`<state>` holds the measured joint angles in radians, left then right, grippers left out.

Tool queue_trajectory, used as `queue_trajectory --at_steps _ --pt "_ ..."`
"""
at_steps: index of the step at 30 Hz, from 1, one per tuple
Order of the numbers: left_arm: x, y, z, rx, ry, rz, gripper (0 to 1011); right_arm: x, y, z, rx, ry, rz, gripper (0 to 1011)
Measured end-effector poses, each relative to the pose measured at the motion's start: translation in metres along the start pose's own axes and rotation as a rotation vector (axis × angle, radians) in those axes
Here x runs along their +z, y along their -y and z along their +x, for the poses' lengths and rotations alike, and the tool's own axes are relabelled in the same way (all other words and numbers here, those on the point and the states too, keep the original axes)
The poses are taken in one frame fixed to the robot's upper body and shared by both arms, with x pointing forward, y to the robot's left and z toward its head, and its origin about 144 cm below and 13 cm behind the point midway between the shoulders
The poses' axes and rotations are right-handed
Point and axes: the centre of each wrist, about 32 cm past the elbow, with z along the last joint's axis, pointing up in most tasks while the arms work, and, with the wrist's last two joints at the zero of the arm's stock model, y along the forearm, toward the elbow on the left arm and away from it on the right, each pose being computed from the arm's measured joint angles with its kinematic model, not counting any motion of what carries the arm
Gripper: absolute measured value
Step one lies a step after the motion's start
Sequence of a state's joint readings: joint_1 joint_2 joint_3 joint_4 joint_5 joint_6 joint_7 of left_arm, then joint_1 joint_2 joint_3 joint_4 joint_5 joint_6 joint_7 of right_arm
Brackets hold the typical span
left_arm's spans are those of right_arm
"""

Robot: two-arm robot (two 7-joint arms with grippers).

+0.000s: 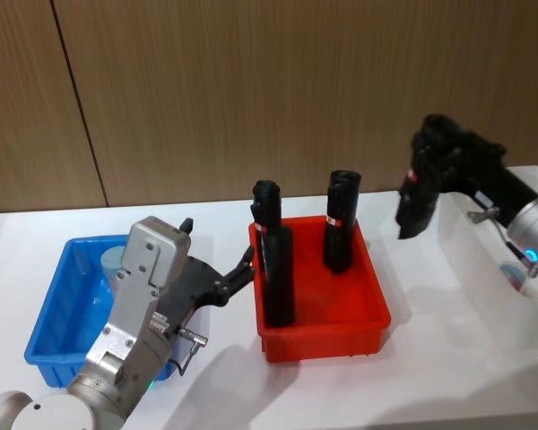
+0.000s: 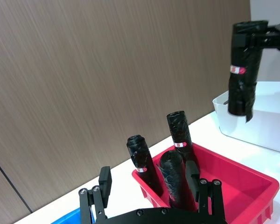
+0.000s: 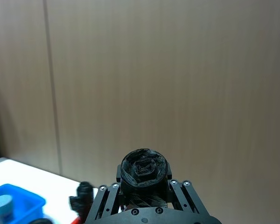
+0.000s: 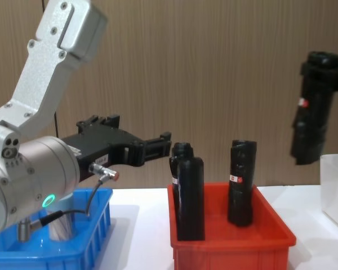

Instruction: Pick the cotton swabs from the blue box and place them into the white box.

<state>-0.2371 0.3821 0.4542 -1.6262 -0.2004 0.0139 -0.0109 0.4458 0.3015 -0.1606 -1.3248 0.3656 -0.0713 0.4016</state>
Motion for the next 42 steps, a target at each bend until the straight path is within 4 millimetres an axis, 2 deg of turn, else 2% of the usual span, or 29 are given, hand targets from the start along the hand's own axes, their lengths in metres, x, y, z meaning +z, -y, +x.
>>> queue_trajectory --at_steps 13,24,27,30,35,42 --pt "0.000 0.000 0.000 0.000 0.000 0.000 1000 0.018 0.028 0.017 -0.193 0.067 -0.035 422" --pt "0.000 0.000 0.000 0.000 0.000 0.000 1000 0.021 0.049 0.035 -0.355 0.109 -0.090 430" --pt "0.000 0.000 0.000 0.000 0.000 0.000 1000 0.021 0.055 0.041 -0.399 0.118 -0.104 535" --pt "0.000 0.000 0.000 0.000 0.000 0.000 1000 0.020 0.059 0.046 -0.431 0.125 -0.115 597" --pt "0.000 0.000 0.000 0.000 0.000 0.000 1000 0.019 0.067 0.054 -0.485 0.136 -0.130 789" --pt "0.000 0.000 0.000 0.000 0.000 0.000 1000 0.018 0.075 0.062 -0.528 0.146 -0.138 958"
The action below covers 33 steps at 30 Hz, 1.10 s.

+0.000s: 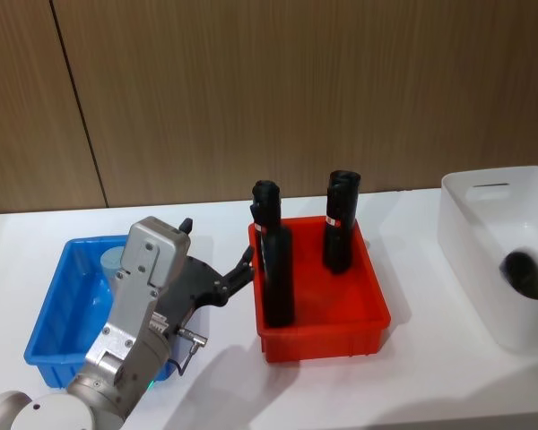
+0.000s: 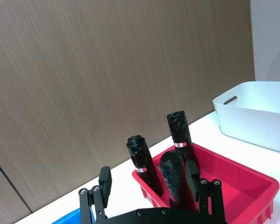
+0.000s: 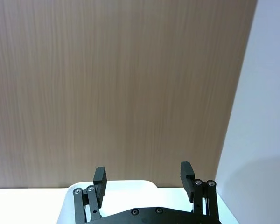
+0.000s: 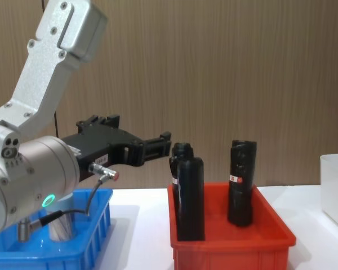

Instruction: Pick the cotton swabs from the blue box and place them into the white box.

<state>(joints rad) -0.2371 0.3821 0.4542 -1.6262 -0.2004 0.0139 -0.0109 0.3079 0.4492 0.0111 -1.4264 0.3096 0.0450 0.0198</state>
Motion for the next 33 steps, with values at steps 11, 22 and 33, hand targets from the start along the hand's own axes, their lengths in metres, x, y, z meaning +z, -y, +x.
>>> queue_trajectory --at_steps 11,22,33 --pt "0.0000 0.0000 0.0000 0.000 0.000 0.000 1000 -0.0007 0.0031 0.0059 -0.021 0.006 0.003 1001" --pt "0.0000 0.0000 0.0000 0.000 0.000 0.000 999 -0.0006 0.0045 0.0084 -0.029 0.009 0.006 1001" --pt "0.0000 0.0000 0.0000 0.000 0.000 0.000 1000 -0.0005 0.0050 0.0093 -0.033 0.010 0.007 1001"
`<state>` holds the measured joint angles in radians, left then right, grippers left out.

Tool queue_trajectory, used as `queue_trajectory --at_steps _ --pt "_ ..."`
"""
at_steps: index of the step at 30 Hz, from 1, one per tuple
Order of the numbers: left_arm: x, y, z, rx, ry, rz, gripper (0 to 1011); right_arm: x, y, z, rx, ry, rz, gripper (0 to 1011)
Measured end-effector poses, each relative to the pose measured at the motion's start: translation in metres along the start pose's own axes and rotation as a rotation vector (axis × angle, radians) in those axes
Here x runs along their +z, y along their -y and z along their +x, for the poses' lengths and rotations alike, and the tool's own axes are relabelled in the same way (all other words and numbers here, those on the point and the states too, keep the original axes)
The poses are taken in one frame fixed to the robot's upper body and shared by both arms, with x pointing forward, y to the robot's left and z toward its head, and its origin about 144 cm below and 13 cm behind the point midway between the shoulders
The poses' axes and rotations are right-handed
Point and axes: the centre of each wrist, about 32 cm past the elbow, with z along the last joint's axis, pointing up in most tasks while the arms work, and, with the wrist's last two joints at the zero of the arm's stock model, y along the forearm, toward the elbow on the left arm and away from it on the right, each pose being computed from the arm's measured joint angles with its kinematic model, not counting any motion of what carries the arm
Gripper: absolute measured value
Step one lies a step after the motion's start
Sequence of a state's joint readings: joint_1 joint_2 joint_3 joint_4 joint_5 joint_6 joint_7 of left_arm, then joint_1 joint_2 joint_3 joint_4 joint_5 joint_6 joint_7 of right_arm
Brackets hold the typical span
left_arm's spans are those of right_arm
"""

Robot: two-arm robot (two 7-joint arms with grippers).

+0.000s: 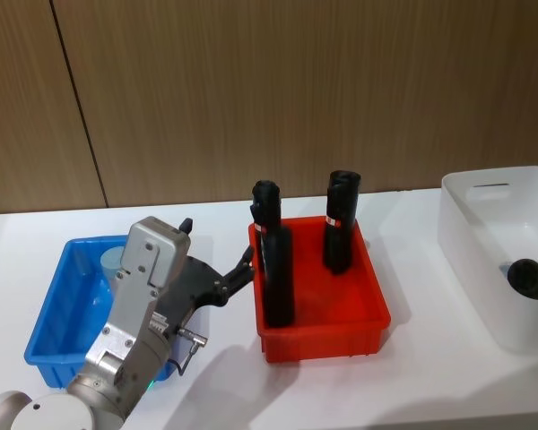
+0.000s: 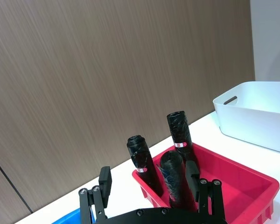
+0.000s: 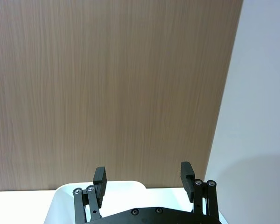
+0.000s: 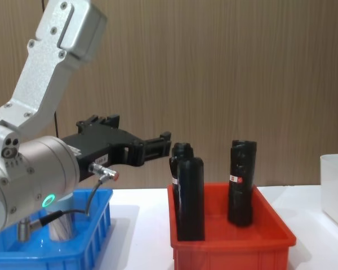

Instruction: Pick the cotton swabs from the blue box and place them into the white box.

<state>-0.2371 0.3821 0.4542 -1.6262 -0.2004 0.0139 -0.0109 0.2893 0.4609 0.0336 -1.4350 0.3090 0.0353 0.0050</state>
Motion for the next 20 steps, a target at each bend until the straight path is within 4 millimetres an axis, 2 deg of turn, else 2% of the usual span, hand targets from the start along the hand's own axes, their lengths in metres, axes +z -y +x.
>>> queue_trajectory --at_steps 20 --pt "0.0000 0.0000 0.0000 0.000 0.000 0.000 1000 0.0000 0.0004 0.0006 -0.002 0.001 0.001 1002"
